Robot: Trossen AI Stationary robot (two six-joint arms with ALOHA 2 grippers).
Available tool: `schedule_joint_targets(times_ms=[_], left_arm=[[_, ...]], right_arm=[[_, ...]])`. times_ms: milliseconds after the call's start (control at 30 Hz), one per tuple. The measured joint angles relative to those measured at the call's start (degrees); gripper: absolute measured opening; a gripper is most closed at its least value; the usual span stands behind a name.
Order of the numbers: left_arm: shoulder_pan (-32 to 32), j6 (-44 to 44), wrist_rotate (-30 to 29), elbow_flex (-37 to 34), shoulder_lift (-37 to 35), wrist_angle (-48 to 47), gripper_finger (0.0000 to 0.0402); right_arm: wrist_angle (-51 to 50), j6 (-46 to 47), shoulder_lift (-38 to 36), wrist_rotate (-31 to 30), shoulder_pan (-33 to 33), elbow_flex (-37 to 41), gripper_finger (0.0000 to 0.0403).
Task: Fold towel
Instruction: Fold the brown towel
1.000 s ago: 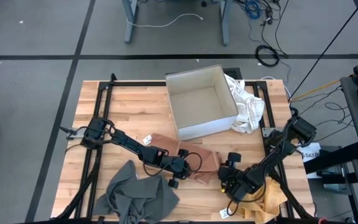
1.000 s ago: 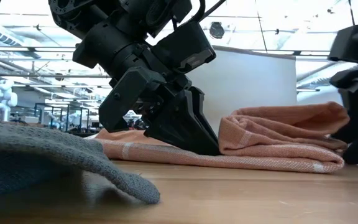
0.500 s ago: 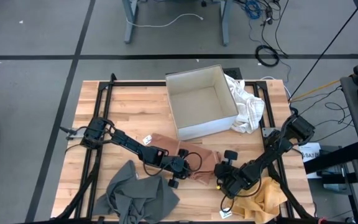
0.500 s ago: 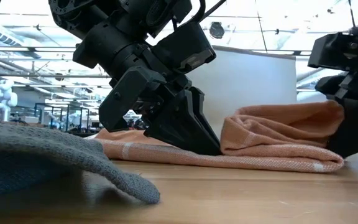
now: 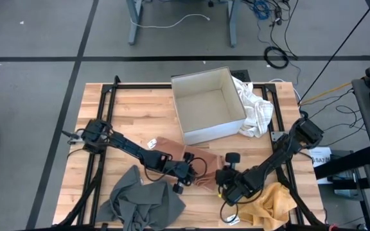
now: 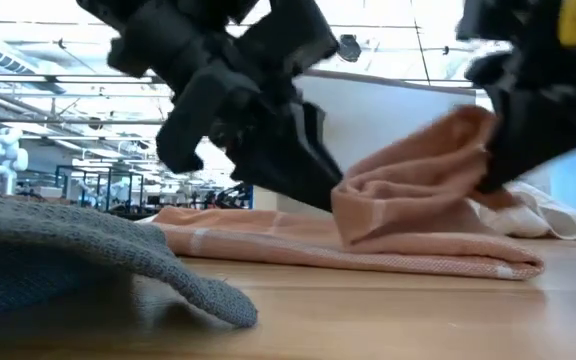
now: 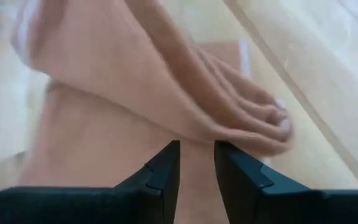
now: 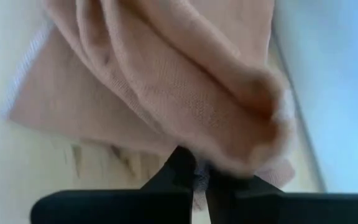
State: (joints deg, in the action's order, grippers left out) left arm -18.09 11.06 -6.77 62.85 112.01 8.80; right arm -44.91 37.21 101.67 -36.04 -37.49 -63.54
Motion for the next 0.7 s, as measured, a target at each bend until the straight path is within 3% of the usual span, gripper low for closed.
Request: schedule_joint_targets(times_ms=[200, 400, 700], left_arm=[[-1.72, 1.25, -8.73, 0.04, -4.84, -11.35, 0.0106], [-2.14, -4.52, -9.49, 0.01, -5.75, -23.95, 0.0106], [-2.88, -9.11, -9.55, 0.00, -5.75, -29.30, 0.0106]], right_arm=[[-0.61, -9.98, -0.07, 0.44, 5.23, -3.73, 0.0006], [3.78, -17.01, -0.07, 6.79, 12.43, -3.72, 0.0021], [8.85, -23.98, -0.09, 7.80, 15.83, -3.72, 0.0129]])
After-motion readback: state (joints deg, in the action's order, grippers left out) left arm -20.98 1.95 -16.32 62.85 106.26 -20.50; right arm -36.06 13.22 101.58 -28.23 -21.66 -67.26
